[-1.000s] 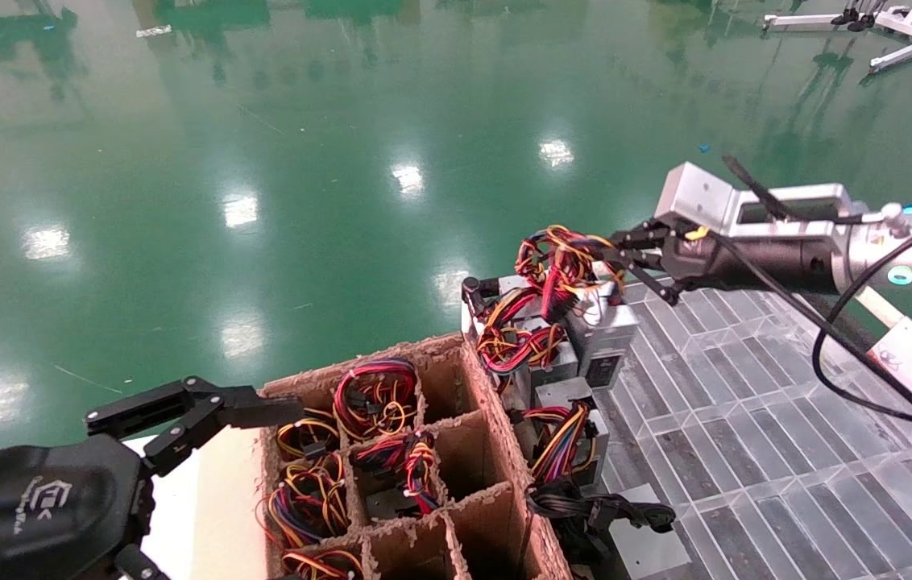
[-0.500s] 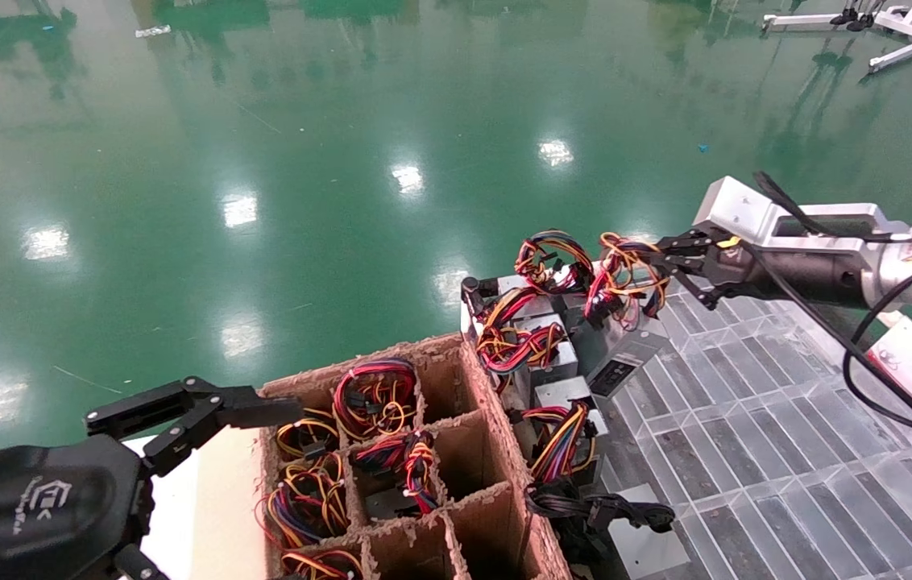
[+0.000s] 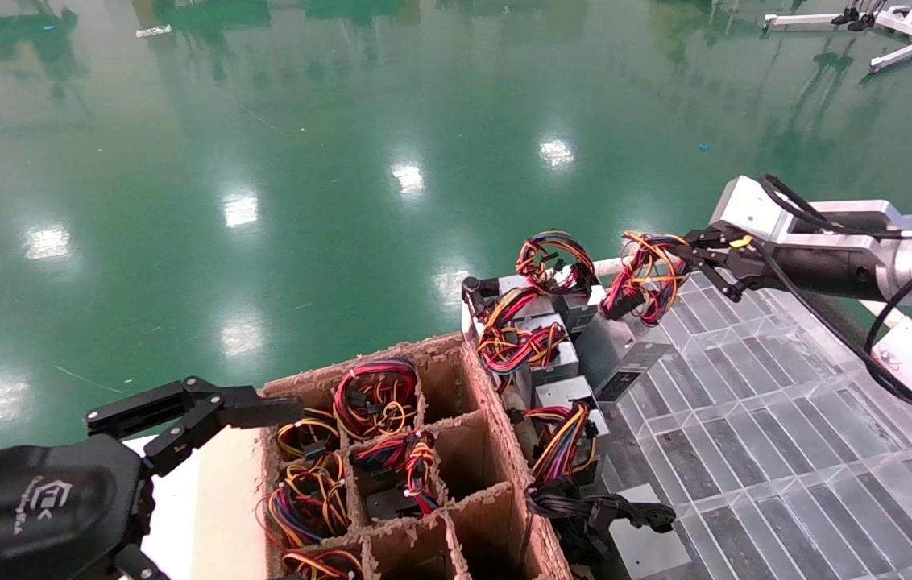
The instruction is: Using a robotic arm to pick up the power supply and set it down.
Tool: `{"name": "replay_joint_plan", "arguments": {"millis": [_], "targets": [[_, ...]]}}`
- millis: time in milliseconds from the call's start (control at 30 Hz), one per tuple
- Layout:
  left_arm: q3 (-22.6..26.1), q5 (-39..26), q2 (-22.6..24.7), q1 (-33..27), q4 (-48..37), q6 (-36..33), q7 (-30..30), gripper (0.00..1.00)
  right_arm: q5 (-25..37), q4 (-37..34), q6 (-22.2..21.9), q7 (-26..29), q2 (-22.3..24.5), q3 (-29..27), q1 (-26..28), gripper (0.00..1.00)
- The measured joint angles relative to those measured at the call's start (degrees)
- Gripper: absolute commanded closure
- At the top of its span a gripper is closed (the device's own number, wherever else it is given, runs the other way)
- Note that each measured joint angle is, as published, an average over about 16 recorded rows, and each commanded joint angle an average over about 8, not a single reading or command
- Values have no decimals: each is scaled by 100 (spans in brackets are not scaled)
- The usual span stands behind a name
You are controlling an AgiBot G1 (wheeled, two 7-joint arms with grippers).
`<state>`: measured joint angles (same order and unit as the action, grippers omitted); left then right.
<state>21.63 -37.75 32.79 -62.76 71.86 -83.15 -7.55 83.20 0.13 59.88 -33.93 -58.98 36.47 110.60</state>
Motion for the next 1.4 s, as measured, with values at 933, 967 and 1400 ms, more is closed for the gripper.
{"name": "replay_joint_plan", "arguments": {"millis": [933,967,1400], "targets": [[0,1,-1,1,-1,2,1,0,162,-4,401,88,-344,119,-13,0],[0,1,-1,1,-1,2,1,0,162,-4,401,88,-342,119,-10,0],[0,2,-1,2,-2,3,1,0,238,27,576,215,-297,169,238,0]]}}
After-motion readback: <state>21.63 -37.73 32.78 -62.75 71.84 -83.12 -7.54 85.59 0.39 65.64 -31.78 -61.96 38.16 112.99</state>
